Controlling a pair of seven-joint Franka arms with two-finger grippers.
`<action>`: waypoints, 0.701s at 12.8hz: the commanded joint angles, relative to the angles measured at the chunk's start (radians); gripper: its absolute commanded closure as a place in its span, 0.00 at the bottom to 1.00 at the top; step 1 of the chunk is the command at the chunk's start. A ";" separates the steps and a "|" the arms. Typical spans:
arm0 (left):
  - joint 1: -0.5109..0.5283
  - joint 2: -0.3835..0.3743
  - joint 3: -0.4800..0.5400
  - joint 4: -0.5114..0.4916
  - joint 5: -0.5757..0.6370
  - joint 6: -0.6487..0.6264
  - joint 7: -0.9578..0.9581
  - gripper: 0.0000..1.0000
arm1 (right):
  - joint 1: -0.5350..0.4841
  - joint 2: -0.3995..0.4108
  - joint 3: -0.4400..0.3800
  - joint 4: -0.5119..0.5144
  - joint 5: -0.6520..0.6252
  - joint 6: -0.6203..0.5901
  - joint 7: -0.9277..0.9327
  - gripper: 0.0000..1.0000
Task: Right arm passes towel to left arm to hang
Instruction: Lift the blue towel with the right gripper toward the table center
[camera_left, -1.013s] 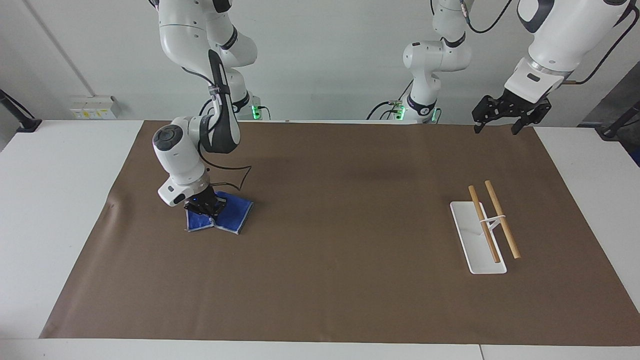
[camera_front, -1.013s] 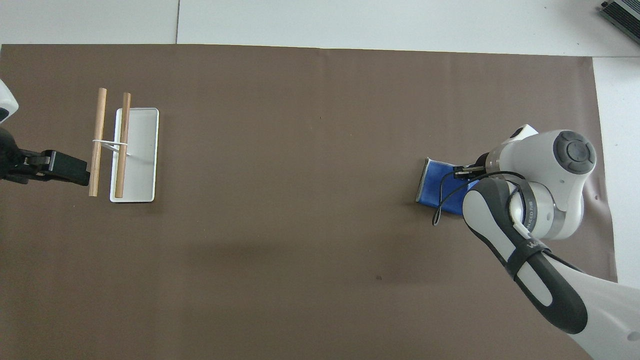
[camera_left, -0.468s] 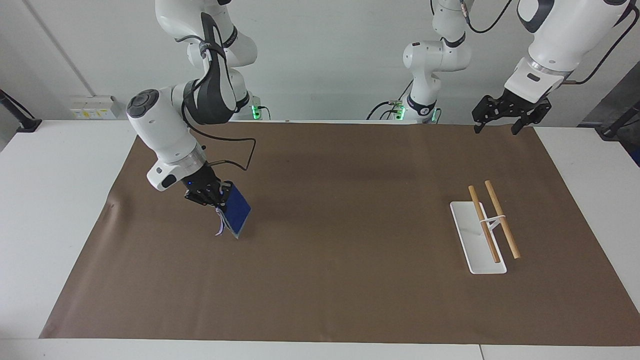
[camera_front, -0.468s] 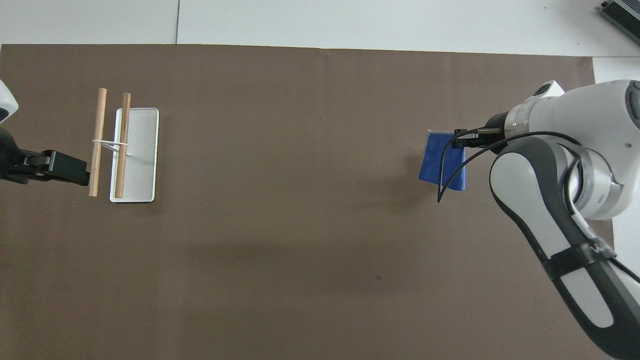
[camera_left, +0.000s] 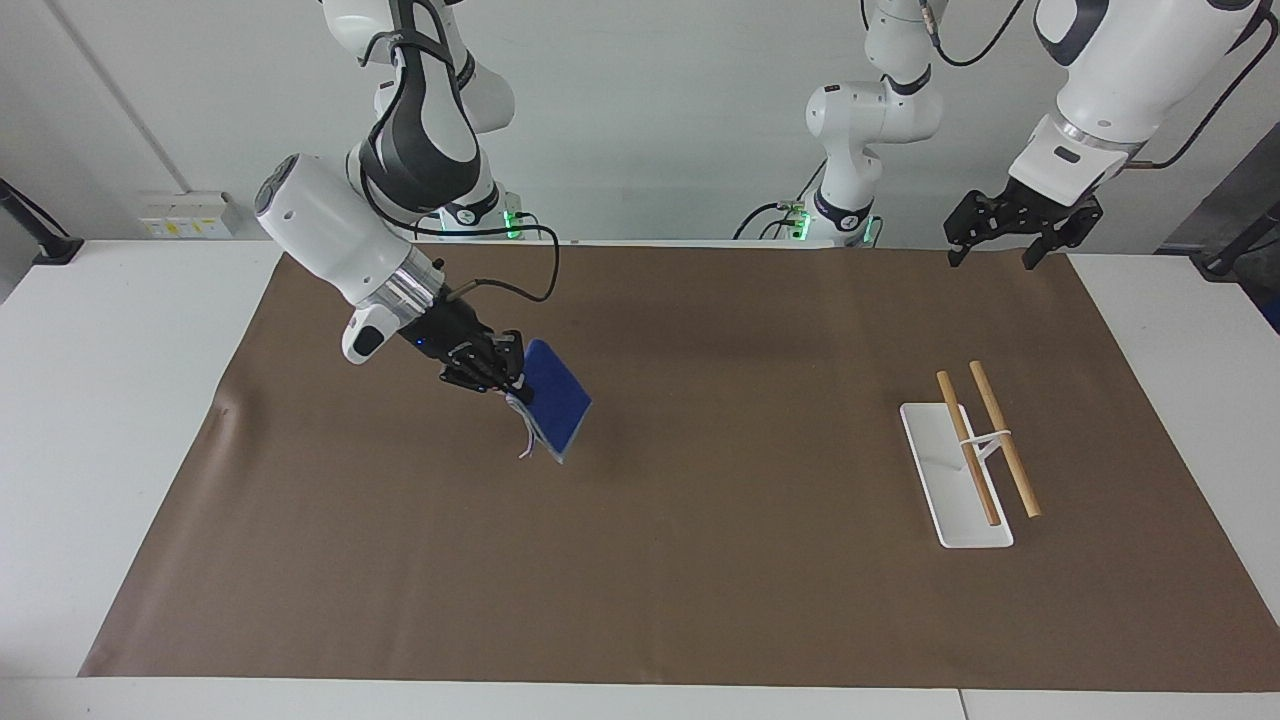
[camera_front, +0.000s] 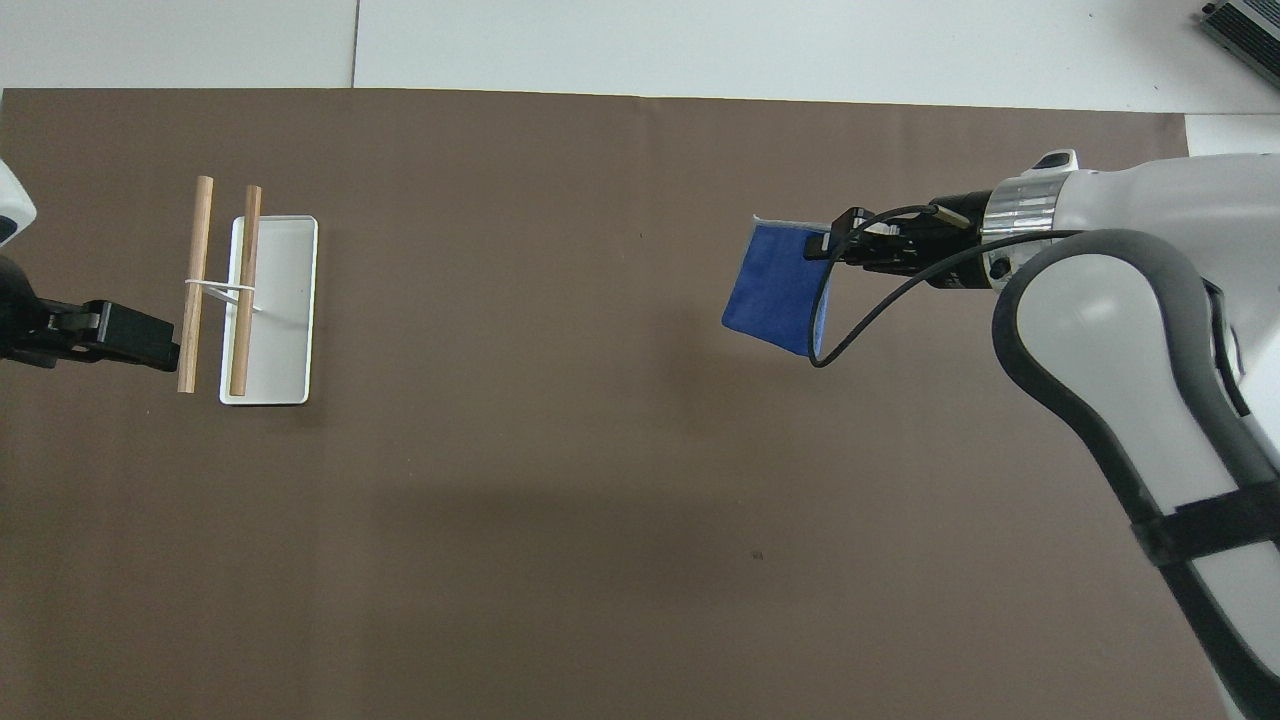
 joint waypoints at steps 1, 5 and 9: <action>-0.002 -0.030 0.005 -0.032 0.012 -0.005 0.006 0.00 | -0.014 -0.018 0.042 -0.001 0.178 -0.016 0.015 1.00; -0.002 -0.030 0.005 -0.032 0.012 -0.005 0.006 0.00 | 0.006 -0.038 0.089 -0.013 0.429 -0.004 0.005 1.00; -0.021 -0.030 0.000 -0.034 0.012 0.001 -0.001 0.00 | 0.020 -0.074 0.089 -0.080 0.661 0.016 -0.079 1.00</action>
